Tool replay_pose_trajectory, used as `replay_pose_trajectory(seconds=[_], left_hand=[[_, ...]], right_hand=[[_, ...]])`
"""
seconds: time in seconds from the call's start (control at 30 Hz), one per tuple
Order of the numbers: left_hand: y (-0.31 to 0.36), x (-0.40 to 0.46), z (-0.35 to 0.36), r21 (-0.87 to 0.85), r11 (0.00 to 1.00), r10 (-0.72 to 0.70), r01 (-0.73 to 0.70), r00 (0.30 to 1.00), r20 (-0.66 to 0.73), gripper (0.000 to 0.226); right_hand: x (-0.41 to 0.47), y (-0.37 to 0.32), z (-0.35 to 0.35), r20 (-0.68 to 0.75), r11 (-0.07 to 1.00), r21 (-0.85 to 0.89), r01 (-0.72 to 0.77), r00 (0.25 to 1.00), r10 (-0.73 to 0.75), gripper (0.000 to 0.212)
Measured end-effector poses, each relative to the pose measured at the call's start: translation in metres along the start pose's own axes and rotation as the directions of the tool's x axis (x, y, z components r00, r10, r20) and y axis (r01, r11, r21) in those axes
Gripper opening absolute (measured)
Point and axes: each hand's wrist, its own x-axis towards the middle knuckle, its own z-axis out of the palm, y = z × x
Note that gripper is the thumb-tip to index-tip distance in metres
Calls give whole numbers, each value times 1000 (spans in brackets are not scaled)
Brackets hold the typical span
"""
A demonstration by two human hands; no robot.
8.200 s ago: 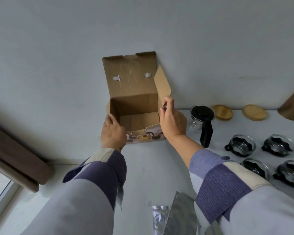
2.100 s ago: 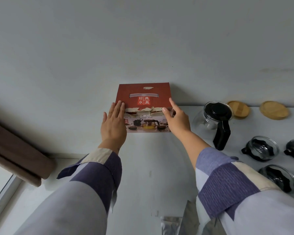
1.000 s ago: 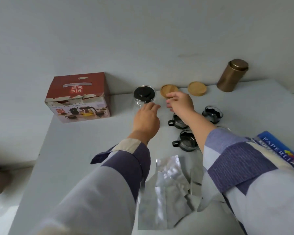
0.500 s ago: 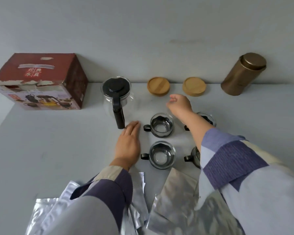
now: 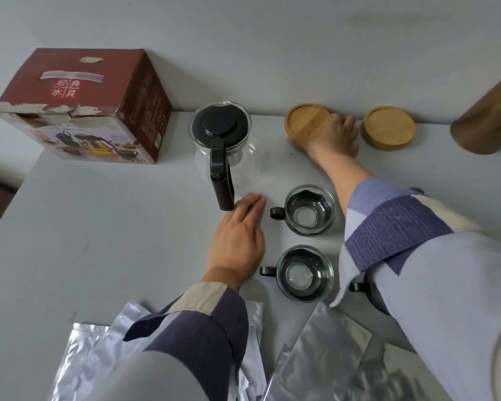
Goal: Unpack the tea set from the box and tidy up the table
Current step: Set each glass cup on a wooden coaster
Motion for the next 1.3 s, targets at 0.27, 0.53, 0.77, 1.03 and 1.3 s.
replay_pose_trajectory(seconds=[0.27,0.53,0.77,1.03,1.3], left_hand=[[2,0,3,-13,1000,-3,2,1000,-11,52],[3,-1,8,-13,1000,-5,5,1000,-26,51],[1,-2,8,-3,1000,-7,7,1000,-28,51],[-1,-2,8,-30,1000,-2,1,1000,-31,51],[1,-2,9,-31,999,-11,10,999,-35,48]], right_hand=[[-4,19,-38,102,979,-70,190,978,-182,103],[-20,58,-50,342,864,-259,431,878,-335,108],[-24,60,-47,468,828,-297,476,828,-308,95],[-26,53,-63,505,899,-196,392,826,-250,106],[-131,54,-85,303,901,359,243,883,-359,66]])
